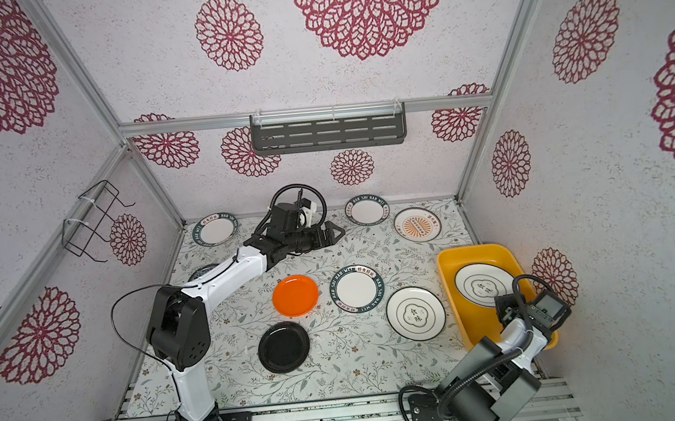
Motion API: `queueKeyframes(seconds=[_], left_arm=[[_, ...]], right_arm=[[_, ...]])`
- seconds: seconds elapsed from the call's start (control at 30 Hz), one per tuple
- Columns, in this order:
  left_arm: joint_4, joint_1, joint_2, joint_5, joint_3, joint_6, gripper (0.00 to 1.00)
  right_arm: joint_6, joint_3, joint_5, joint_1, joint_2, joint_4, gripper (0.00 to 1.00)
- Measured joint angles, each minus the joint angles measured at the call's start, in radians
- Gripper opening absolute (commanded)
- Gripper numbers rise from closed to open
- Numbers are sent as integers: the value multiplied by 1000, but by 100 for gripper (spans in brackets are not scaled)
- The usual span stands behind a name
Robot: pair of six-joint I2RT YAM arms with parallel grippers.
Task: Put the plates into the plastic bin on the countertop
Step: 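Lift the cloud-emblem plate and carry it into the yellow bin with the right gripper, then lower the plate into the yellow bin and open the right gripper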
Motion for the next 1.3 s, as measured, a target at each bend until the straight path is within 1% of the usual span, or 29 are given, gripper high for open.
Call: queueKeyframes(seconds=[0.3,0.43,0.5,0.53,0.6,0.63,0.67,0.77,0.8,0.93,1.07,1.1,1.13,1.23,1.3], left_arm=[[13,-3,0,-40,-18,-18,97],[15,-3,0,-50,-18,-22,97],[14,-3,0,-55,-18,-22,97],[14,-3,0,-56,-18,-22,97],[10,-3,0,-57,-16,-22,97],[8,-3,0,-57,-14,-21,97],[4,-3,0,-57,-11,-21,97],[-5,-2,0,-57,4,-21,97],[-7,-2,0,-56,8,-21,97],[-11,3,7,-53,15,-21,97],[-23,9,38,-48,18,-21,97],[-31,11,44,-48,18,-21,97],[-40,14,49,-48,18,-20,97],[-64,23,51,-37,18,-13,97],[-72,24,51,-25,18,-3,97]], right_arm=[[1,1,4,18,157,96,0],[0,10,5,35,179,116,0],[-1,20,12,45,189,117,3],[-1,25,12,49,197,119,5],[-1,33,9,56,218,132,13],[-2,38,11,58,225,135,22],[-6,40,12,60,231,136,27],[-8,40,19,64,234,129,31],[-10,43,26,66,234,122,36],[-44,87,61,75,234,47,52],[-82,138,90,99,222,-26,63],[-87,142,93,105,212,-39,67],[-90,145,98,114,193,-61,75],[-103,146,115,159,122,-110,78],[-109,147,132,211,65,-129,81]])
